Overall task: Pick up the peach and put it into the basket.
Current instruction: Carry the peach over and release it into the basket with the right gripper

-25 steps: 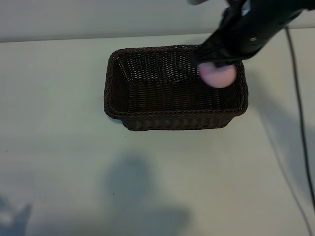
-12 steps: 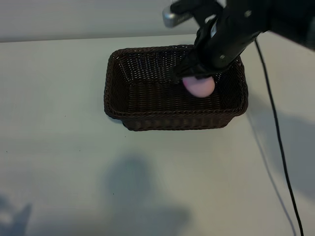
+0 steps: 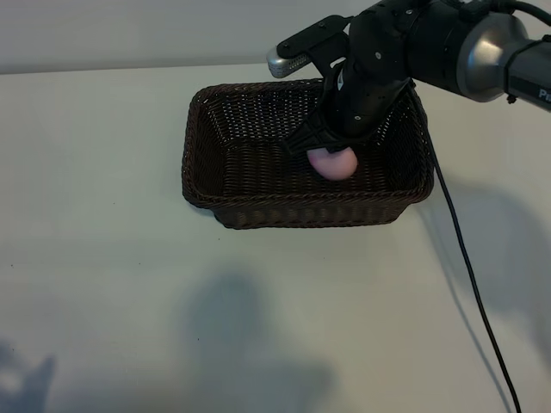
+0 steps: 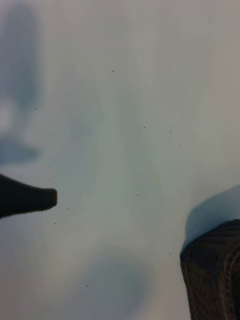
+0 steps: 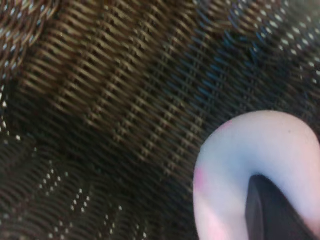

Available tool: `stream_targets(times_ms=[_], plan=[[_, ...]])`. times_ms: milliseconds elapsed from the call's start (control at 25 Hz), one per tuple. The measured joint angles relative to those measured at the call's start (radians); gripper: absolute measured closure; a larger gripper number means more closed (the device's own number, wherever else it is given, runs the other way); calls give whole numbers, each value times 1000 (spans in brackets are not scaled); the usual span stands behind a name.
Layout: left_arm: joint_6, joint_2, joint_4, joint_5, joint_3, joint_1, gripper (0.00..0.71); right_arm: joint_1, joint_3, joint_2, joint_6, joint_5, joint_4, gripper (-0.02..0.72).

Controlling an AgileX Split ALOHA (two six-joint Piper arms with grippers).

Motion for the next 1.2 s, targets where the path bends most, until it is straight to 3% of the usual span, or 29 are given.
stream_targets(times_ms=[200, 400, 560, 840, 1200], plan=[[5, 0, 0, 0, 0, 0, 118, 0, -3, 1, 1, -39, -1, 571], [4, 0, 0, 0, 0, 0, 118, 0, -3, 1, 0, -38, -1, 357], [4, 0, 0, 0, 0, 0, 118, 0, -3, 1, 0, -36, 0, 240], [4, 0, 0, 0, 0, 0, 118, 0, -4, 0, 0, 8, 0, 211], [3, 0, 0, 0, 0, 0, 118, -56, -136, 0, 5, 233, 0, 208]])
